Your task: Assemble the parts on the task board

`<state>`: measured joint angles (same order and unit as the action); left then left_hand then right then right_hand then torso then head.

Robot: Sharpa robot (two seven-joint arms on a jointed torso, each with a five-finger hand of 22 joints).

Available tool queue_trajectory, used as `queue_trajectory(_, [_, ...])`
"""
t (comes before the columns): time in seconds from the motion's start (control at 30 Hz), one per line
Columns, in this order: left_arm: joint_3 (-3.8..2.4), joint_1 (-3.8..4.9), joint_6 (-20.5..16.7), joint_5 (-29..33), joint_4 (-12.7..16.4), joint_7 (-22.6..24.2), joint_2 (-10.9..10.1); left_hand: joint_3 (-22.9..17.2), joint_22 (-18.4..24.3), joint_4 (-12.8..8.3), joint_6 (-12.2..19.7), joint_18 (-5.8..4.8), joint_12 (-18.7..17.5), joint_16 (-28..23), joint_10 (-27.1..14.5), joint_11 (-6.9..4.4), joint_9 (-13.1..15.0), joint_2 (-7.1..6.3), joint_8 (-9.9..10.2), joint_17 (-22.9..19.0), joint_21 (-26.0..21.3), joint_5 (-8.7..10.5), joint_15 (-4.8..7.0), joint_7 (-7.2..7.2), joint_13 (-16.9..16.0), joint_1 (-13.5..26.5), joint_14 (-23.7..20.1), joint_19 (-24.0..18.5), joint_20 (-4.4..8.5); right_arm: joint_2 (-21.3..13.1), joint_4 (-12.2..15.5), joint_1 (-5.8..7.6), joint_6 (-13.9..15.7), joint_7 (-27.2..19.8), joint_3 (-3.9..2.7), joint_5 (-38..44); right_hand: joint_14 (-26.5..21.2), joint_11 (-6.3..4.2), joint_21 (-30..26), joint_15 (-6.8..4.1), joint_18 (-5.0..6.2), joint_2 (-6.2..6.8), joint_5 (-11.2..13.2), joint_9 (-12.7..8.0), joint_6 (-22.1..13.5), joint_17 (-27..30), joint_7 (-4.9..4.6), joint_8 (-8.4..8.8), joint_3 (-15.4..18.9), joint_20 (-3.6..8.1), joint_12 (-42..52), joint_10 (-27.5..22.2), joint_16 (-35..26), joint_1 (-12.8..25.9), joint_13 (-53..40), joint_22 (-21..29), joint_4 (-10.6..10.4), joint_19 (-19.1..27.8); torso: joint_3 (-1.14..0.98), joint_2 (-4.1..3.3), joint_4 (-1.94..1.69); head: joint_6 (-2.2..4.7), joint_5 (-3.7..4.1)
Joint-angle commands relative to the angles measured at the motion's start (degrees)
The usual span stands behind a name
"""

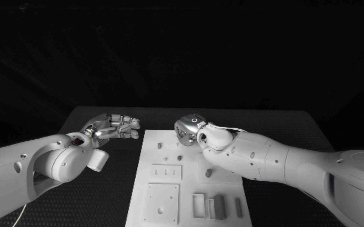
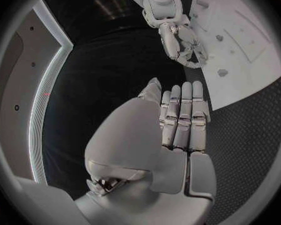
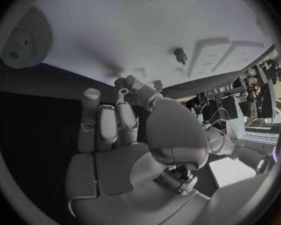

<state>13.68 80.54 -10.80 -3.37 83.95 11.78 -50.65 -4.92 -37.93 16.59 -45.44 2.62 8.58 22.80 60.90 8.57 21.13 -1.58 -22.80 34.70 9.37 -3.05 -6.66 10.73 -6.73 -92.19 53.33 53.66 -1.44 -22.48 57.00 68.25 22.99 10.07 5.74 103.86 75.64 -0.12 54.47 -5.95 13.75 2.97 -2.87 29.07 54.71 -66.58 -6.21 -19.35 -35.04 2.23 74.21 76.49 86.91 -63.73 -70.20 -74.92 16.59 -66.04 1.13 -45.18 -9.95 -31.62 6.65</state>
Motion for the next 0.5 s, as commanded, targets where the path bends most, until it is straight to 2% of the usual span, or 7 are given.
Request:
queue_trajectory(0.03, [-0.02,0.02,0.95,0.16,0.07,0.26,0.1,0.35,0.1,-0.05,-0.02,0.35,-0.31,-0.37,0.02,0.35,0.01,-0.2,0.33,0.06,-0.27,0.05,-0.13,0.29,0.07,0.47,0.34,0.23,0.34,-0.03,-0.02,-0.14,-0.71,-0.42,0.06,-0.78,0.01,-0.01,0.32,-0.13,1.25,1.06,0.05,0.05,-0.11,0.26,-0.07,-0.01,-0.21,0.37,-0.5,0.1,0.08,0.06,0.19,-1.04,0.1,-0.08,-0.04,0.0,0.05,-0.03,-0.08])
queue_trajectory(0.17, [-0.02,0.02,0.92,0.16,0.07,0.29,0.11,0.35,0.1,-0.05,-0.02,0.35,-0.32,-0.38,0.03,0.35,0.02,-0.21,0.33,0.07,-0.28,0.05,-0.13,0.29,0.07,0.47,0.34,0.23,0.34,0.06,-0.05,-0.14,-0.46,-0.55,0.06,-1.85,-0.62,0.64,0.17,0.41,1.25,3.61,0.06,-0.35,-1.91,1.3,-0.75,1.23,0.09,0.22,-1.37,-0.43,-0.18,1.13,0.85,-0.91,-0.4,-0.07,-0.01,0.01,0.06,-0.03,-0.08])
queue_trajectory(0.2, [-0.02,0.02,0.92,0.16,0.07,0.28,0.11,0.35,0.1,-0.05,-0.02,0.35,-0.32,-0.38,0.03,0.35,0.02,-0.21,0.33,0.08,-0.28,0.05,-0.13,0.29,0.07,0.47,0.34,0.23,0.34,0.06,-0.06,-0.14,-0.46,-0.56,0.06,-1.93,-0.71,1.01,0.13,0.66,1.25,4.58,-0.02,-0.91,-4.19,1.45,-1.17,2.55,0.18,0.17,-2.22,-1.04,-0.24,1.59,1.78,-0.87,-0.6,-0.13,-0.02,0.01,0.04,-0.04,-0.06])
queue_trajectory(0.23, [-0.02,0.02,0.93,0.16,0.07,0.27,0.11,0.36,0.1,-0.05,-0.02,0.35,-0.32,-0.39,0.03,0.35,0.02,-0.21,0.33,0.08,-0.28,0.05,-0.13,0.3,0.07,0.47,0.34,0.23,0.34,0.06,-0.06,-0.14,-0.45,-0.55,0.06,-1.94,-0.72,1.07,0.12,0.73,1.25,4.7,-0.01,-0.96,-4.38,1.48,-1.24,2.66,0.18,0.16,-2.26,-1.06,-0.25,1.67,1.81,-0.86,-0.67,-0.14,-0.02,0.01,0.04,-0.04,-0.06])
queue_trajectory(0.3, [-0.02,0.02,0.93,0.16,0.06,0.27,0.11,0.36,0.1,-0.05,-0.02,0.35,-0.33,-0.39,0.03,0.35,0.02,-0.21,0.34,0.08,-0.28,0.05,-0.13,0.3,0.07,0.47,0.34,0.23,0.34,0.04,-0.08,-0.14,-0.45,-0.36,0.06,-1.99,-0.66,2.18,-0.02,1.88,1.25,5.87,0.07,-1.7,-7.01,1.59,-2.4,4.27,-0.63,0.16,-2.46,-1.01,-0.26,2.0,1.9,-0.7,-1.7,-0.41,-0.02,0.01,0.04,-0.04,-0.06])
queue_trajectory(0.4, [-0.02,0.02,0.9,0.16,0.05,0.28,0.09,0.36,0.1,-0.05,-0.02,0.35,-0.34,-0.41,0.03,0.35,0.02,-0.21,0.34,0.09,-0.29,0.05,-0.13,0.3,0.07,0.47,0.34,0.23,0.34,-0.04,-0.09,-0.14,-0.26,-0.2,0.06,-2.05,-0.58,2.76,-0.08,2.47,1.25,6.92,0.04,-2.06,-8.12,1.67,-3.01,4.98,-1.32,0.15,-2.48,-0.94,-0.19,2.18,1.86,-0.66,-2.7,-0.63,-0.03,0.02,0.03,-0.03,-0.06])
queue_trajectory(0.5, [-0.02,0.02,0.92,0.16,0.06,0.25,0.06,0.37,0.1,-0.06,-0.02,0.35,-0.34,-0.41,0.03,0.35,0.02,-0.22,0.34,0.1,-0.29,0.05,-0.13,0.3,0.07,0.47,0.34,0.23,0.34,-0.13,-0.1,-0.14,-0.06,-0.13,0.06,-2.09,-0.6,2.84,-0.08,2.55,1.25,7.05,0.04,-2.09,-8.2,1.72,-3.07,5.03,-1.47,0.16,-2.51,-0.95,-0.18,2.13,1.88,-0.66,-2.86,-0.66,0.0,0.01,0.02,-0.07,-0.03])
